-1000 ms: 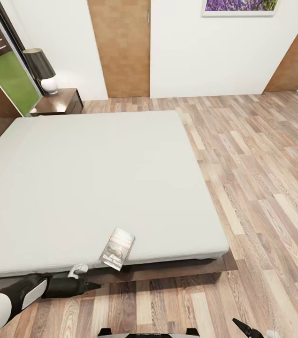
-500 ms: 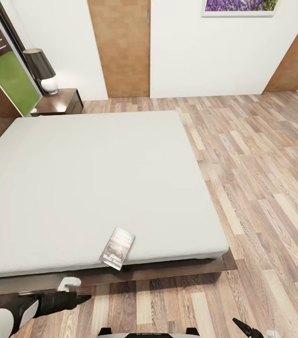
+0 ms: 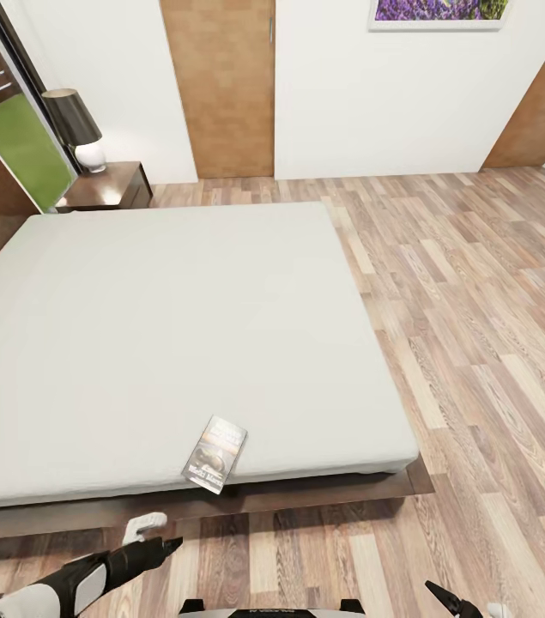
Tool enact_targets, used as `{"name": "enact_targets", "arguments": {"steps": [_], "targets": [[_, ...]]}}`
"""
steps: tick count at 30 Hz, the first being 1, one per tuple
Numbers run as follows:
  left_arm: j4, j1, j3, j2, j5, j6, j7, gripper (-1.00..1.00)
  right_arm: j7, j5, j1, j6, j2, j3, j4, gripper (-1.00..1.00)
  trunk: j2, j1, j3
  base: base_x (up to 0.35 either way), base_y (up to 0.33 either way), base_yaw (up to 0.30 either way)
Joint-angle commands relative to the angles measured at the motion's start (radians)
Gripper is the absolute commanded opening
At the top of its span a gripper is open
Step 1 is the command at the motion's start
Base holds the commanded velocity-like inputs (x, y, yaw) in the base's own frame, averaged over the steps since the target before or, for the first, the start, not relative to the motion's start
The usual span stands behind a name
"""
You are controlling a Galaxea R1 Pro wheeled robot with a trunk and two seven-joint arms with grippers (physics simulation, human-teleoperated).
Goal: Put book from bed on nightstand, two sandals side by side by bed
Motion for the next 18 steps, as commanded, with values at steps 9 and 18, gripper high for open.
{"name": "enact_targets", "arguments": {"steps": [9,18], "targets": [[-0.003,0.018,-0.008,-0.098,-0.034,0.003,0.017,1.00,0.004,-0.001,0.000,0.010,0.000,-0.004,-0.001,1.00,-0.002,0.000,-0.001,0.000,0.000,0.000],[-0.002,0.019,0.000,-0.087,-0.152,0.051,-0.240,1.00,0.006,-0.001,0.000,0.010,0.000,-0.004,-0.001,1.00,-0.002,0.000,-0.001,0.000,0.000,0.000]]}}
